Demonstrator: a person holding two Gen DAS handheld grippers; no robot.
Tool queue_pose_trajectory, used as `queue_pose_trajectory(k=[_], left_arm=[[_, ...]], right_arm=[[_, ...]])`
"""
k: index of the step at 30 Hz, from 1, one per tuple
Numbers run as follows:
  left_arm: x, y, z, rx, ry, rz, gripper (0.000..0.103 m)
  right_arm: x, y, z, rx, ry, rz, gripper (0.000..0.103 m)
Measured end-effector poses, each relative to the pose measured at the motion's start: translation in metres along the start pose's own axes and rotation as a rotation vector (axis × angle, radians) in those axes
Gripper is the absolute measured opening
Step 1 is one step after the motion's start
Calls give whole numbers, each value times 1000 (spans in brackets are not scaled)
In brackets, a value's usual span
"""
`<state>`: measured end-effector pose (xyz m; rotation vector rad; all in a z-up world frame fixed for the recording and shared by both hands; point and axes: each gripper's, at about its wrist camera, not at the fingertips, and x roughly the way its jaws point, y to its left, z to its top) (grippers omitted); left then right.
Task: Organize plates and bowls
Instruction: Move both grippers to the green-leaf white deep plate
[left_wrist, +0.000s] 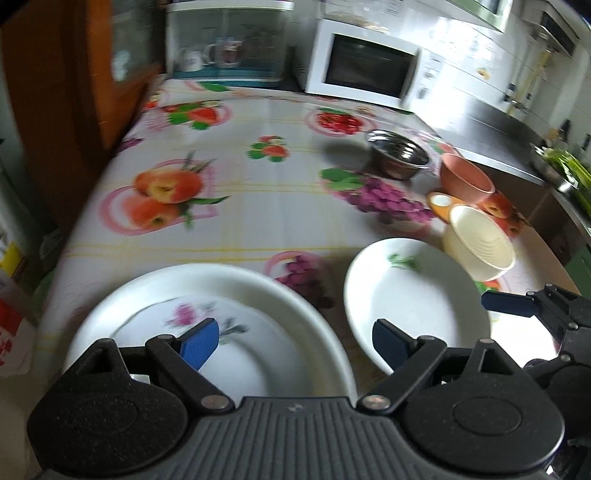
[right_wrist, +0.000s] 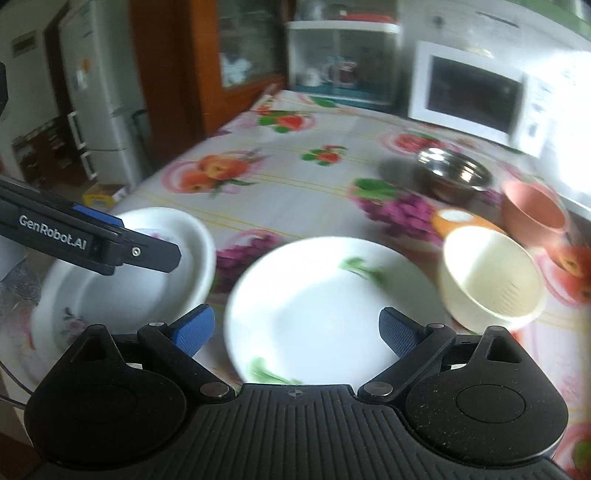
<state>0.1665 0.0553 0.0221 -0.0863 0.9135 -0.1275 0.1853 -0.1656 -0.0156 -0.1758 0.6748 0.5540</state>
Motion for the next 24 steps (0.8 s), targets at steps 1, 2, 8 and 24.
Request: queue_pose_trajectory(k=[1,2,8,24], left_arm=[[3,-6,2,10,1,-8,92],[6,-9,4,16,2,-12,92],[29,-35,15,64,13,-40,92],[88,-55,31,143,79,-74,85]], right_arm=[[-1,-6,-3,11,2,-12,97],[-2,-11,-5,21,4,-23,97],[-2,-41,-17,92,17,-73,97],[22,-59,-32,166,70,-45,97]])
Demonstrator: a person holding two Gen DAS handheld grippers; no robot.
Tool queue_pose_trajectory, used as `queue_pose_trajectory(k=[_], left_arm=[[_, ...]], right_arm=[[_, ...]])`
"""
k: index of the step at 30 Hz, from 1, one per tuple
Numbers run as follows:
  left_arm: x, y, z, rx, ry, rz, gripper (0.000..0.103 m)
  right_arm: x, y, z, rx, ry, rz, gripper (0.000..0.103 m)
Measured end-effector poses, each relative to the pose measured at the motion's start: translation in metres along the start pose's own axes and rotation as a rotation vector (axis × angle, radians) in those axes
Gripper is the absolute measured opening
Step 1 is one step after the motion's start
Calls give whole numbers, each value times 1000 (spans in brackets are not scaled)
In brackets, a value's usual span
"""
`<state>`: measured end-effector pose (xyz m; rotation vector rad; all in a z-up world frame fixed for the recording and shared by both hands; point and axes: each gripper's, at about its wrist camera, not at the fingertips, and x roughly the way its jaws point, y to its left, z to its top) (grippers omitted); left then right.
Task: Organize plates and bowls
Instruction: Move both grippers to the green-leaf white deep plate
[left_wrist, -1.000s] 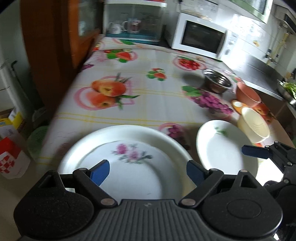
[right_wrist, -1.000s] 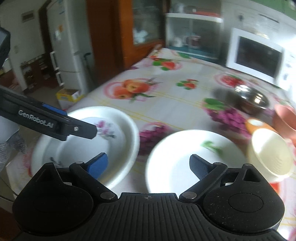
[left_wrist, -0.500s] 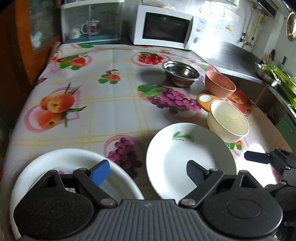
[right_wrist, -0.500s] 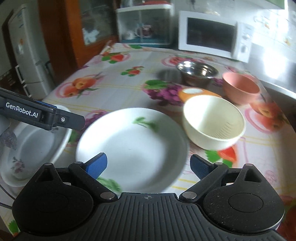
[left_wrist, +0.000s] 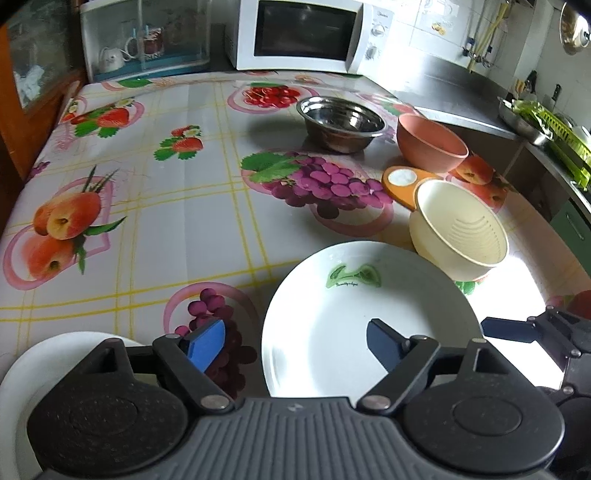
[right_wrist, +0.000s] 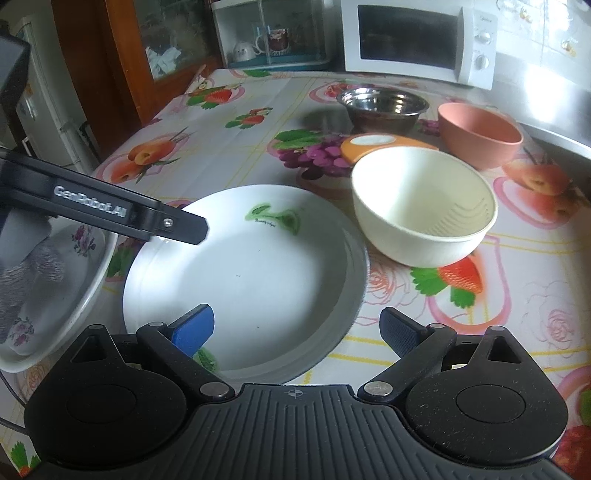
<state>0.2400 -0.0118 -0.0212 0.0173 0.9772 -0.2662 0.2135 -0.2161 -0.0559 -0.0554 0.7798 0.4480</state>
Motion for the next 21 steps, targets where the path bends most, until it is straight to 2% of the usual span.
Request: queue_pose_trajectory(k=[6,12,14,21], left_arm=[[14,0,0,13,29,-19,73],[22,-1,-3,16,55,-29,69],[24,-1,-3,16,62,-34,63],[28,-5,-3,25,70,-37,60]], right_arm=[[4,1,-1,2,8,19,97],[8,0,-2,6,17,26,97],[9,0,-3,7,18,25,97],[12,1,-2,14,17,32,96]])
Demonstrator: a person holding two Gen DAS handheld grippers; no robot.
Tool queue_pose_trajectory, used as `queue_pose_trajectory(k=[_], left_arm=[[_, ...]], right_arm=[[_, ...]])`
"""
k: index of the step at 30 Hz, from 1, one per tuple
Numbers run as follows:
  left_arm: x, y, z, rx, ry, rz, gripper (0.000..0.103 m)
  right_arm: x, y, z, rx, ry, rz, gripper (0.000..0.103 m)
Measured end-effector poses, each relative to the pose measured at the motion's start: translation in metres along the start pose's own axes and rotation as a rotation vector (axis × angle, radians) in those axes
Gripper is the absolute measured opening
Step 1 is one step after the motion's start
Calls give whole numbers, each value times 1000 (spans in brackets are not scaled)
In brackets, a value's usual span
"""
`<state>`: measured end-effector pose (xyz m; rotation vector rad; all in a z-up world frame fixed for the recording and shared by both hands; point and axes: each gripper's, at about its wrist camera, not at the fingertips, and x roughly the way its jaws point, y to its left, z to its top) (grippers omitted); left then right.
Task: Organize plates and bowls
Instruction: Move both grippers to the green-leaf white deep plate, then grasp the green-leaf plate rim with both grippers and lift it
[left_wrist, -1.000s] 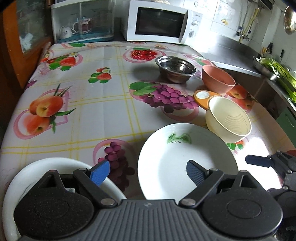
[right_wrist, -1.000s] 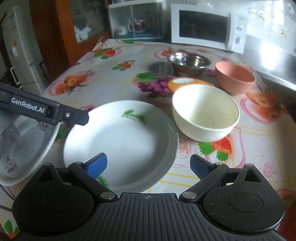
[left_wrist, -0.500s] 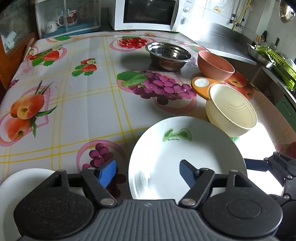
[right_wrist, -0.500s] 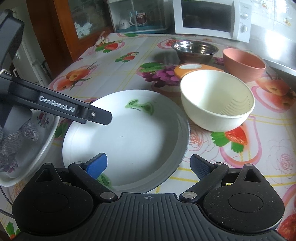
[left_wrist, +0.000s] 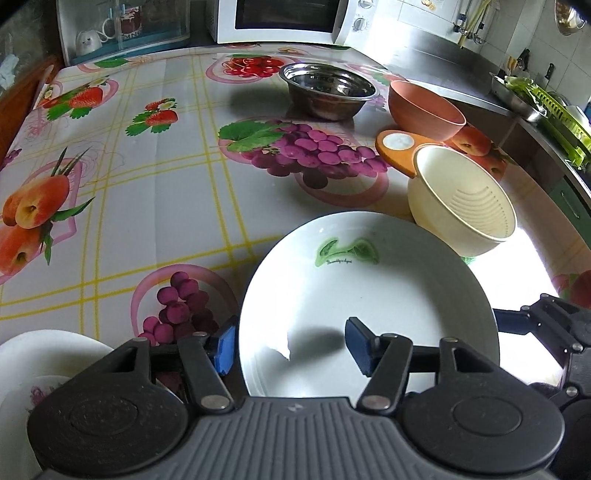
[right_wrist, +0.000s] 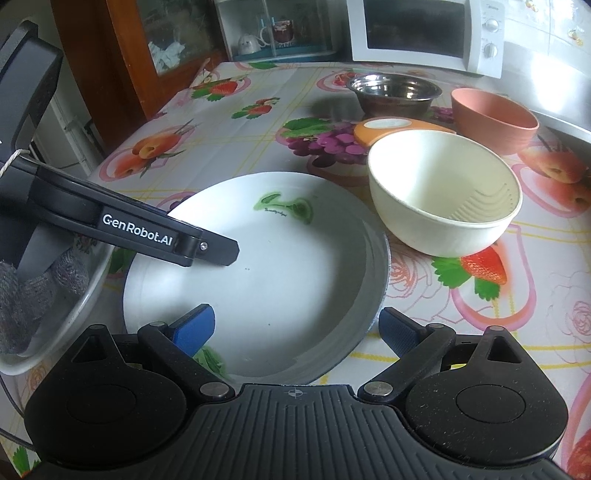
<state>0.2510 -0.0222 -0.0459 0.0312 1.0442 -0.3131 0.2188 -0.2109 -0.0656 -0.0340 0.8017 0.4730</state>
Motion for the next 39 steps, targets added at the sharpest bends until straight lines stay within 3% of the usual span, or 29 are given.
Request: queue_pose_trajectory(k=[23,39], left_arm=[[-11,-1,-10,-45,-4,37,56],[-68,15,-21,-137,-66,68,56]], right_arm=[[2,15,1,-54,-14,-44,94],[-29,45,20,-124,-59,-3,93]])
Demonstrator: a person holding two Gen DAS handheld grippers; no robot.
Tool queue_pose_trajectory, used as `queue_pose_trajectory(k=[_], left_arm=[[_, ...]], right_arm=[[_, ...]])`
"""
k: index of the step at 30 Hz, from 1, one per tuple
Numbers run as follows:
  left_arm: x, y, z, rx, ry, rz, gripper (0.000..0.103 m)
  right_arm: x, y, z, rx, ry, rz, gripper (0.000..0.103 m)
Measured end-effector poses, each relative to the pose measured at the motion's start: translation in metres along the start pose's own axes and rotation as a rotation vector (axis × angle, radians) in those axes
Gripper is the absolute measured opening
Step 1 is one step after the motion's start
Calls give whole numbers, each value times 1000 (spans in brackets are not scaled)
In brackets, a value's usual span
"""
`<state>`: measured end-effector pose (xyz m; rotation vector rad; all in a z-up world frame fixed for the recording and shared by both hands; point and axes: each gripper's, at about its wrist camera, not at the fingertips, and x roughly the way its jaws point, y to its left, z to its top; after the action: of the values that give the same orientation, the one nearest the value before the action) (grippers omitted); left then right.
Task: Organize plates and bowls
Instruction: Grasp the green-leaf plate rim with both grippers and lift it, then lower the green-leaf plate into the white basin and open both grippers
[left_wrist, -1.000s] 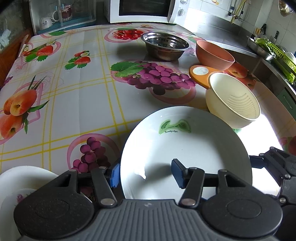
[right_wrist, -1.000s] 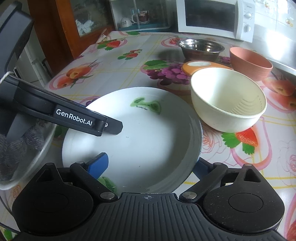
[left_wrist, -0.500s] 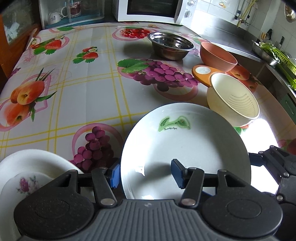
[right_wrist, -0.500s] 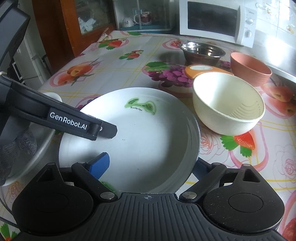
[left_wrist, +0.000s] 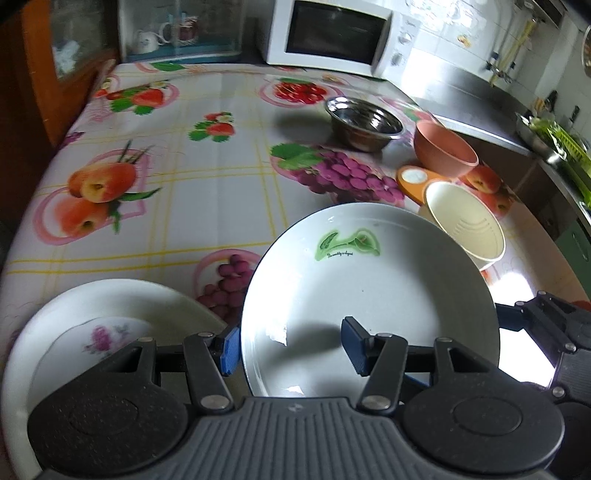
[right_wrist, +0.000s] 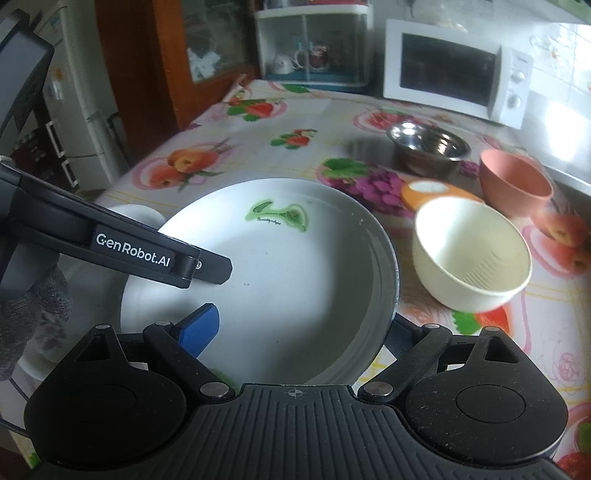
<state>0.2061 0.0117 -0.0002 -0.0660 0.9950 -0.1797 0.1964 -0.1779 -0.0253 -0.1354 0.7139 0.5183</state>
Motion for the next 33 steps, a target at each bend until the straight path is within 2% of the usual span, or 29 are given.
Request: queue_pose_trajectory(k=[8,18,25,33], left_arm=[[-36,25,-9,-59,-35,60,56],[-67,80,-32,-172,-52,137,56],[-71,109,-53,-240,-32,164,56],[-67,127,-67,-285,-8,172,56]], right_arm=[[-5,33,16,-67,-28,52,93],[10,84,28,-155,-25,143,93],[23,110,24,-190,1,193,93],[31,127,17,-226,28,212,93]])
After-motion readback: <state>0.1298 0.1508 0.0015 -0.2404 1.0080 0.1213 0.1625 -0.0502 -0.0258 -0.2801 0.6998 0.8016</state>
